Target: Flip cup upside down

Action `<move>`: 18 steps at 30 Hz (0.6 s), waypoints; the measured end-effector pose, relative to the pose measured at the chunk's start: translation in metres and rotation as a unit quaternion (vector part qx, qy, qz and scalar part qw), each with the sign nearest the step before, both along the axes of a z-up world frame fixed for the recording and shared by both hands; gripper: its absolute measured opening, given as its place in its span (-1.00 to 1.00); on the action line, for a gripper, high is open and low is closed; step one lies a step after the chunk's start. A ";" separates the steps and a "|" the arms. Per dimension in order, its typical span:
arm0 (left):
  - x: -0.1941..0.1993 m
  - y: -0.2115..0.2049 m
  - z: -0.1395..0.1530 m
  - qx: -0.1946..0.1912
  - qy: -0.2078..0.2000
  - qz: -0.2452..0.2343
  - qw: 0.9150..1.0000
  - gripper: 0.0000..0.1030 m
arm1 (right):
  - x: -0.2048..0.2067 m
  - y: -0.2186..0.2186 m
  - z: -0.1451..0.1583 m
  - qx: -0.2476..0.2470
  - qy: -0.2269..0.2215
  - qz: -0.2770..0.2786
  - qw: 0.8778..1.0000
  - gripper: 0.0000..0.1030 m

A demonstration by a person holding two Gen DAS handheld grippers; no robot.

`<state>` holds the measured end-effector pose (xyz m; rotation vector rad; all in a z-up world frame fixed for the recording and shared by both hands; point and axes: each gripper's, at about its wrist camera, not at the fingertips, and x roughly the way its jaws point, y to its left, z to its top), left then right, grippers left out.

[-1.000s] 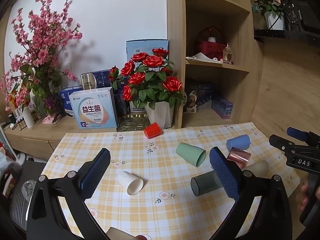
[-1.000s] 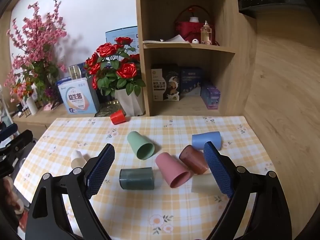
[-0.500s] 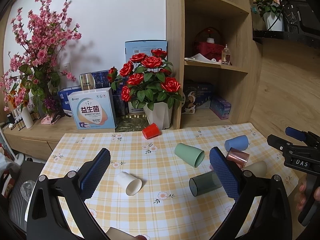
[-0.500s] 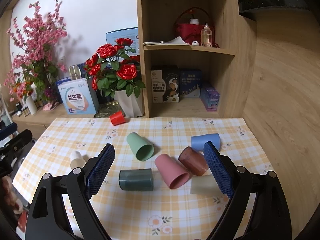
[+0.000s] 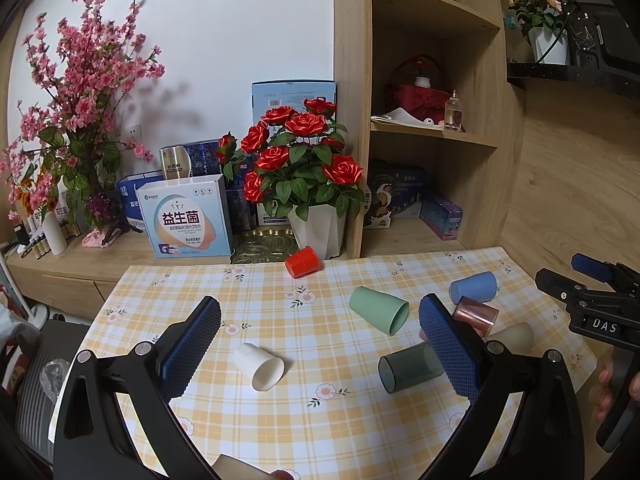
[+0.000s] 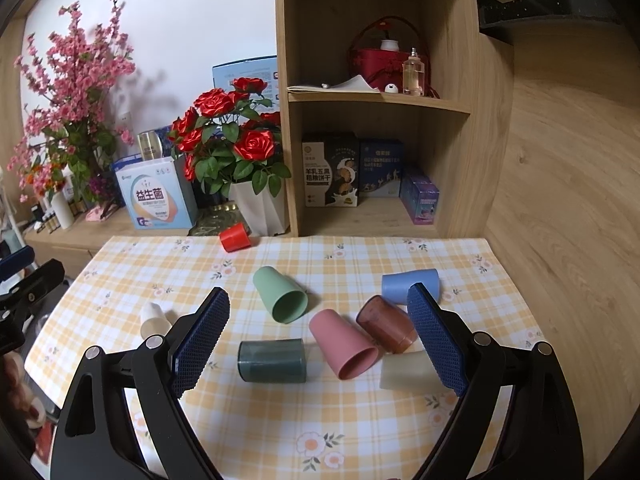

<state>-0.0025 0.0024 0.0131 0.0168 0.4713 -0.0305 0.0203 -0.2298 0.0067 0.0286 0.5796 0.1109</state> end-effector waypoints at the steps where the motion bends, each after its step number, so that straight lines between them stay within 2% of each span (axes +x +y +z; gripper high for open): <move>1: 0.000 0.000 0.000 0.000 0.000 0.000 1.000 0.88 | 0.000 0.000 0.000 0.000 0.000 0.000 1.000 0.69; 18: -0.001 0.003 -0.002 -0.005 -0.002 0.004 1.000 0.88 | 0.001 0.001 -0.001 -0.001 0.001 0.000 1.000 0.69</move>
